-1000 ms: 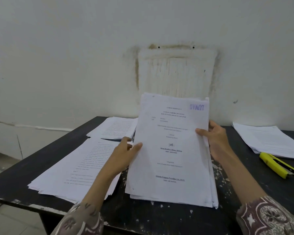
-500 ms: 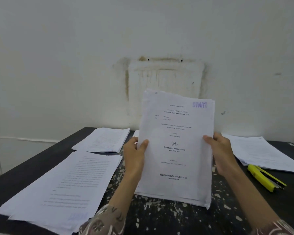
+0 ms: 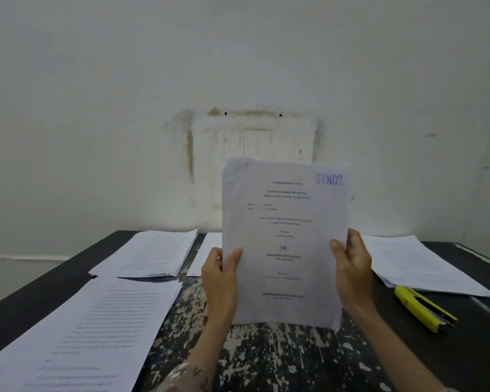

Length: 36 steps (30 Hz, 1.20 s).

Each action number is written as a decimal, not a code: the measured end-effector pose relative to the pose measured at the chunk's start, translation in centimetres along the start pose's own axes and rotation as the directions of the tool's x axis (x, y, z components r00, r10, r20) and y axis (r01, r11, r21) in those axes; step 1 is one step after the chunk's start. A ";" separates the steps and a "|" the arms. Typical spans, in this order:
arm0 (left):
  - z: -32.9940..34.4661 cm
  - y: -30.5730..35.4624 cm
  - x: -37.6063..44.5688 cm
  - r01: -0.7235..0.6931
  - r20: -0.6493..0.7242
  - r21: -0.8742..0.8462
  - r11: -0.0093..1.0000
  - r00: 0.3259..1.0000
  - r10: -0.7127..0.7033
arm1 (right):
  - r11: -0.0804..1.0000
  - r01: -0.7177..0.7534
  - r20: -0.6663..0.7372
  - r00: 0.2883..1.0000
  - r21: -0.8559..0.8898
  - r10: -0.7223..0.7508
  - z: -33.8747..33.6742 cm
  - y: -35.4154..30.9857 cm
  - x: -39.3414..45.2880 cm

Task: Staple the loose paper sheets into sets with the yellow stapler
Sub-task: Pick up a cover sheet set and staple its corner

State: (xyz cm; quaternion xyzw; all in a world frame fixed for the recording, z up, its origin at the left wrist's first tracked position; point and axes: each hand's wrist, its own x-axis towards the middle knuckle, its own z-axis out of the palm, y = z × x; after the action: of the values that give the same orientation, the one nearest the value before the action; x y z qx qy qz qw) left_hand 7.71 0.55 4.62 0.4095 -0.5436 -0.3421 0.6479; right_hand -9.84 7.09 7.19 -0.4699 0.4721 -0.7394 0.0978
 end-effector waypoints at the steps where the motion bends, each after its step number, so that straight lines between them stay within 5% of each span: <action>1: 0.0 -0.4 0.1 0.009 0.011 0.005 1.000 1.000 -0.009 | 1.000 -0.012 0.002 1.000 -0.005 0.012 0.1 0.4 -0.2; 13: -0.3 -3.1 -0.2 -0.022 0.188 -0.018 1.000 0.982 0.025 | 0.982 -0.097 0.095 0.989 -0.161 0.114 0.4 3.8 -1.0; 24: -0.7 -2.4 -0.3 0.020 0.286 -0.100 0.995 0.958 0.010 | 0.970 -0.071 -0.031 0.997 -0.231 0.065 0.3 3.5 -0.5; 28: -0.9 -2.1 -0.2 0.224 0.345 -0.191 0.956 0.927 -0.148 | 0.946 -0.144 0.028 0.987 -0.292 0.159 -0.5 3.7 -0.1; 36: -1.4 -3.5 0.9 0.623 0.419 -0.368 0.690 0.774 -0.476 | 0.835 -0.293 0.197 0.886 -0.465 0.420 -1.4 4.9 0.2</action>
State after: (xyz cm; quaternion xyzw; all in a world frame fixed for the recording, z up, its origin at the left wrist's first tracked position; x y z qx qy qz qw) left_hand 9.26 -1.57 1.73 0.3230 -0.3785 -0.7033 0.5077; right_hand -12.50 5.25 3.27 -0.4857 0.6811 -0.5104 0.1994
